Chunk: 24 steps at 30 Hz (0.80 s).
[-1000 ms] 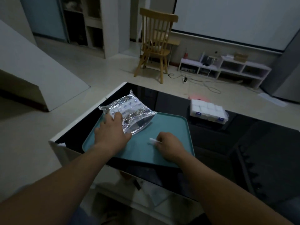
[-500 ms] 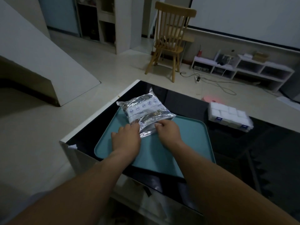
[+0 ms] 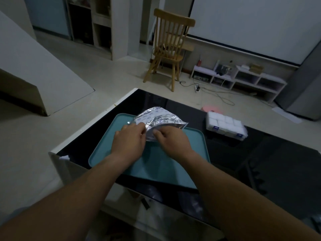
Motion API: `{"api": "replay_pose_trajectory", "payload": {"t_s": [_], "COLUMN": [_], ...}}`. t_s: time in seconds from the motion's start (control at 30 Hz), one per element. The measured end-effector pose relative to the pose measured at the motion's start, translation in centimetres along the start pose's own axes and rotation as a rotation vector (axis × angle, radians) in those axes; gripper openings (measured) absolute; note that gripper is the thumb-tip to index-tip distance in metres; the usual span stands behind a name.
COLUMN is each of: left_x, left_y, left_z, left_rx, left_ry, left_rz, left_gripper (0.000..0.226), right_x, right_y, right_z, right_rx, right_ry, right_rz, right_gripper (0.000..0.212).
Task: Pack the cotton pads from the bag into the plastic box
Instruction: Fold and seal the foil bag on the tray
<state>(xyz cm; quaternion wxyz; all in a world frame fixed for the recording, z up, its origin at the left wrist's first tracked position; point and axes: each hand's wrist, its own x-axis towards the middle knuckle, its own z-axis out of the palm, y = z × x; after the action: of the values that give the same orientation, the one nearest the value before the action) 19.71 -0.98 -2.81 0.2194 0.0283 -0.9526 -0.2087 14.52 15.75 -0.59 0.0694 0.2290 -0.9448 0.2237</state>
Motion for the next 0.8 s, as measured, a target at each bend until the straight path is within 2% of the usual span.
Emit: {"api": "replay_pose_trajectory", "payload": {"t_s": [0.07,0.1,0.17,0.27,0.33,0.43,0.47,0.53,0.6,0.67,0.7,0.77,0.8], "left_x": [0.4,0.6,0.9,1.3,1.6,1.8,1.9,2.2,2.7,3.3,3.5,3.8,4.0], "left_y": [-0.2,-0.3,-0.6,-0.7,-1.1,-1.5,-1.7,-1.7,-1.6,-1.4,-1.2,-0.8,-0.8], "left_z": [-0.4,-0.6,-1.1,-1.8,-2.3,-3.2,-3.4,-3.7,-3.8,-3.7,-3.6,-3.4,-3.3], "left_rx": [-0.042,-0.061,-0.106,-0.184,-0.302,-0.451,-0.475,-0.529,-0.587,-0.622,-0.638,-0.687,-0.724], "left_ry": [0.0,-0.003,-0.009,-0.008,-0.027,-0.059,-0.047,0.003,0.026,0.023,0.017,0.002,-0.004], "left_rz": [0.009,0.015,0.017,-0.011,-0.01,0.018,0.01,0.0,0.012,0.048,0.061,0.06,0.035], "left_gripper": [0.004,0.005,0.008,0.013,0.019,0.007,0.002,0.008,0.009,0.007,0.006,0.003,0.003], "right_x": [-0.9,-1.1,-1.3,-1.2,-0.8,0.1,0.4,0.6,0.8,1.3,1.8,2.7,3.1], "right_y": [0.3,0.5,0.8,0.4,0.1,0.1,0.2,0.1,-0.1,-0.6,-0.9,-1.2,-1.1], "right_z": [-0.7,-1.0,-1.5,-2.4,-2.9,-3.7,-4.0,-4.8,-5.4,-6.1,-6.3,-6.6,-6.6], "right_rx": [-0.249,-0.374,-0.493,-0.4,-0.321,-0.285,-0.275,-0.247,-0.289,-0.3,-0.284,-0.231,-0.189], "right_ry": [-0.061,-0.063,-0.019,0.096,0.15,0.175,0.169,0.177,0.249,0.218,0.158,0.061,0.032], "right_rz": [-0.106,-0.145,-0.203,-0.157,-0.103,-0.073,-0.074,-0.108,-0.196,-0.247,-0.249,-0.232,-0.21], "right_gripper": [0.053,0.054,0.038,0.02,0.019,0.018,0.016,0.014,0.029,0.051,0.048,0.02,0.013]}}
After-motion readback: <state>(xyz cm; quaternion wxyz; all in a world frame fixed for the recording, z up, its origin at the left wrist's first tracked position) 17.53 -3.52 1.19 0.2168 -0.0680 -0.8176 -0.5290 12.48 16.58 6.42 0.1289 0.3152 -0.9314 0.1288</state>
